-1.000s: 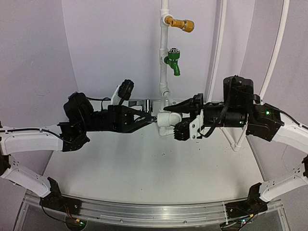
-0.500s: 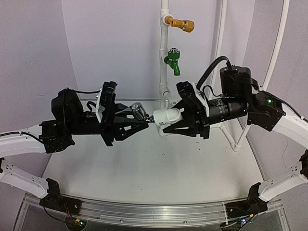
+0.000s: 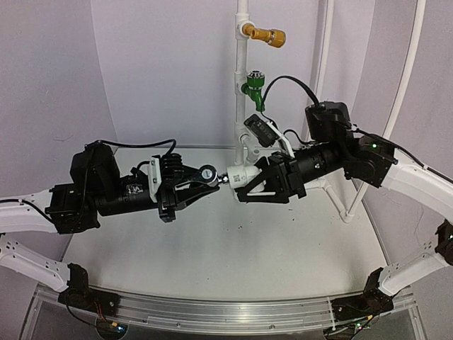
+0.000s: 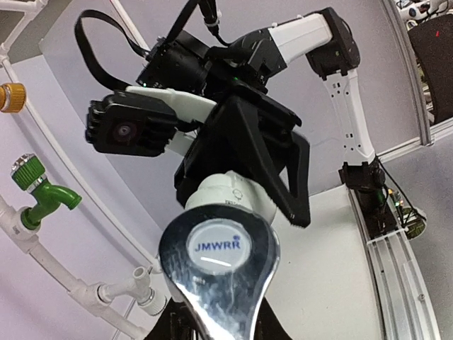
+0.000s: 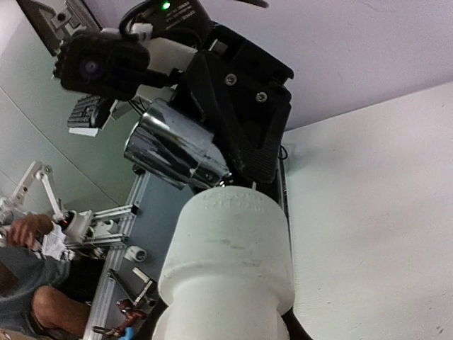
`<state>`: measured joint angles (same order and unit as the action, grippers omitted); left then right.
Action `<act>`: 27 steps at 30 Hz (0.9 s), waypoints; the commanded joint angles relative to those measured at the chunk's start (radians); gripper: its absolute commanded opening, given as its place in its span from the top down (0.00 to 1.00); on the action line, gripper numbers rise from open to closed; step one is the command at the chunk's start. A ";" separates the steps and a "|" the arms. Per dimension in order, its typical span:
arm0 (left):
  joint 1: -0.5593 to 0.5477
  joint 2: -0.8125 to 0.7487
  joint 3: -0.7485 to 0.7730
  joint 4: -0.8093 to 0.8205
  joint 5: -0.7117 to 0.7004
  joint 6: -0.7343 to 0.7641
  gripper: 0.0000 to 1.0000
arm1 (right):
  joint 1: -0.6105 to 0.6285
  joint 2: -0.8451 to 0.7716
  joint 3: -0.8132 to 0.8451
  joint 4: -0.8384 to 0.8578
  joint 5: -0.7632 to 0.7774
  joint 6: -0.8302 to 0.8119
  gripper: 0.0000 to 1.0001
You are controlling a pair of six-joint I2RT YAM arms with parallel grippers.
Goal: Install the water faucets
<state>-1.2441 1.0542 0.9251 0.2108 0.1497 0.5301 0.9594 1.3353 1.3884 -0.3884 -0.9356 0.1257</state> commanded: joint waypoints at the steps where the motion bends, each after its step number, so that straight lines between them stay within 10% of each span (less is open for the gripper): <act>1: -0.019 0.022 0.030 -0.075 -0.120 -0.064 1.00 | -0.012 0.015 0.080 0.093 -0.060 0.035 0.30; 5: -0.014 -0.006 0.044 -0.080 -0.107 -0.349 1.00 | -0.027 -0.014 0.145 -0.034 0.079 -0.244 0.02; 20: 0.202 -0.020 0.004 0.148 0.329 -1.195 1.00 | 0.020 -0.264 -0.055 0.026 0.529 -1.402 0.04; 27: 0.218 0.046 0.109 0.067 0.459 -1.302 1.00 | 0.101 -0.255 -0.116 0.147 0.640 -1.719 0.09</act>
<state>-1.0248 1.0800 0.9393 0.2339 0.4891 -0.6475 1.0203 1.0547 1.2738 -0.3507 -0.4022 -1.3321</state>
